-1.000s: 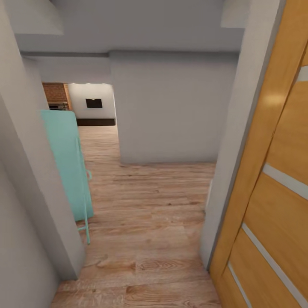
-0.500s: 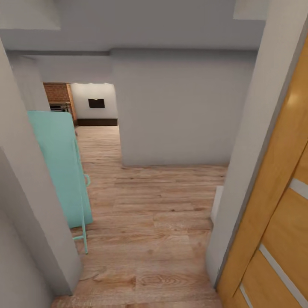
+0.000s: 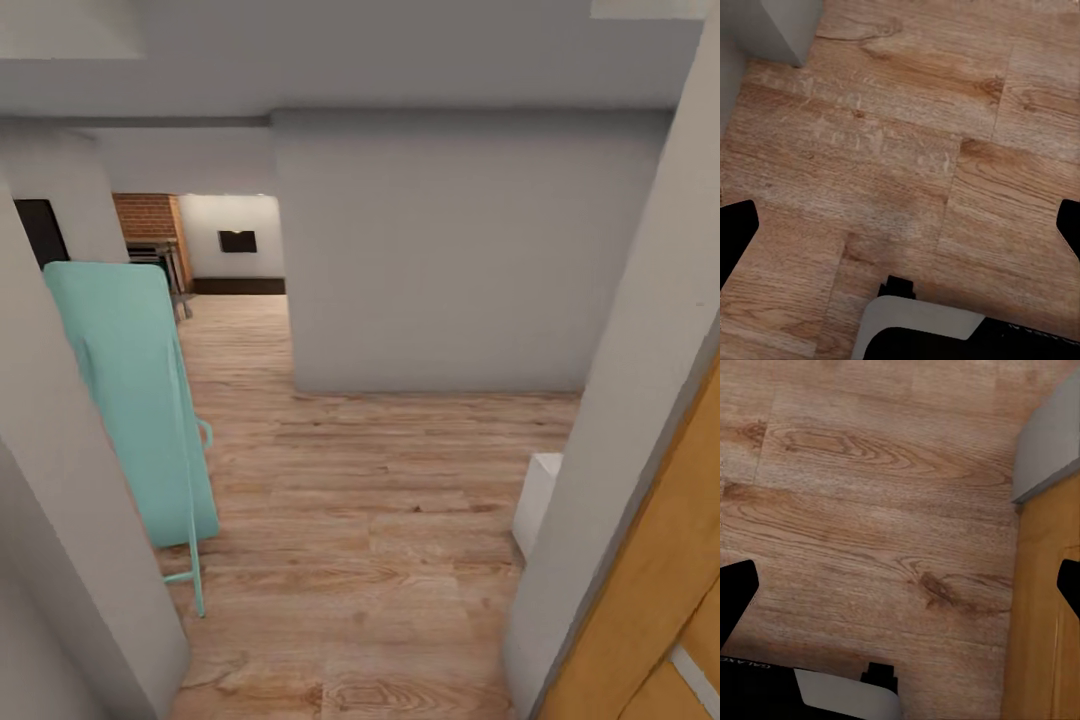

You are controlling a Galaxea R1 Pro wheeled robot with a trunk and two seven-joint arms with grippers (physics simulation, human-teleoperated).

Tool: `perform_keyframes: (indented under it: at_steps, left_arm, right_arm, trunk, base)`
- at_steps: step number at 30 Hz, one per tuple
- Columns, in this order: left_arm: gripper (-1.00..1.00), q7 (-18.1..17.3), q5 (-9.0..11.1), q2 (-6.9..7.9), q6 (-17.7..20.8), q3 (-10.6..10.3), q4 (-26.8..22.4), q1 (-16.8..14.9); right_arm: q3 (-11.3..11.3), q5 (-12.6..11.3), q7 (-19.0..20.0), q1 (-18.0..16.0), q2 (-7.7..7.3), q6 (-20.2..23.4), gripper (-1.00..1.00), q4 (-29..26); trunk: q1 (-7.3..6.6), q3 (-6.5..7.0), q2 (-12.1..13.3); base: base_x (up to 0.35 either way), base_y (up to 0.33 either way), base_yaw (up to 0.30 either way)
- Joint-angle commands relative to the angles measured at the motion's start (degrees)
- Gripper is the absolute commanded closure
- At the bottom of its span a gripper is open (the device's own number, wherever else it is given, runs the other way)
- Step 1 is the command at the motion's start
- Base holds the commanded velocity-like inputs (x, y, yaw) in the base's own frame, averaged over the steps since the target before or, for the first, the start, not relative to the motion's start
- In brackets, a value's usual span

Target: Move the two storage containers from the living room to the garage. In the garage, place one container on the floor and stack the other container on top of it (either order is fine).

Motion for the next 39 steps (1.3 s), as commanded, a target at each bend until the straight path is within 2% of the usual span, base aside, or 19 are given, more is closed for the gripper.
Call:
perform_keyframes:
  at_steps: [1, 8, 34, 39]
  left_arm:
    - [-1.00, 0.11, 0.24, 0.00, -0.41, -0.05, 0.28, -0.14]
    - [-1.00, 0.25, 0.24, 0.00, -0.41, -0.05, 0.27, -0.17]
    - [-1.00, 0.35, 0.16, 0.43, -0.63, -0.12, 0.27, -0.15]
    - [-1.00, 0.28, 0.15, -0.03, -0.45, -0.12, 0.27, -0.14]
  right_arm:
    - [0.42, 0.05, -0.01, -0.10, -0.01, -0.41, -1.00, 0.23]
    - [0.42, 0.05, 0.00, -0.10, -0.01, -0.41, -1.00, 0.23]
    - [0.46, 0.10, 0.08, -0.10, -0.01, -0.40, -1.00, 0.23]
    - [0.49, 0.12, 0.08, -0.10, -0.01, -0.26, -1.00, 0.23]
  trunk:
    - [0.06, -0.10, -0.10]
    - [0.06, -0.10, -0.10]
    - [0.06, -0.10, -0.10]
    - [0.06, -0.10, -0.10]
  base:
    - [0.325, 0.000, 0.264]
    - [0.325, 0.000, 0.153]
    - [0.325, 0.000, 0.002]
    - [0.325, 0.000, 0.000]
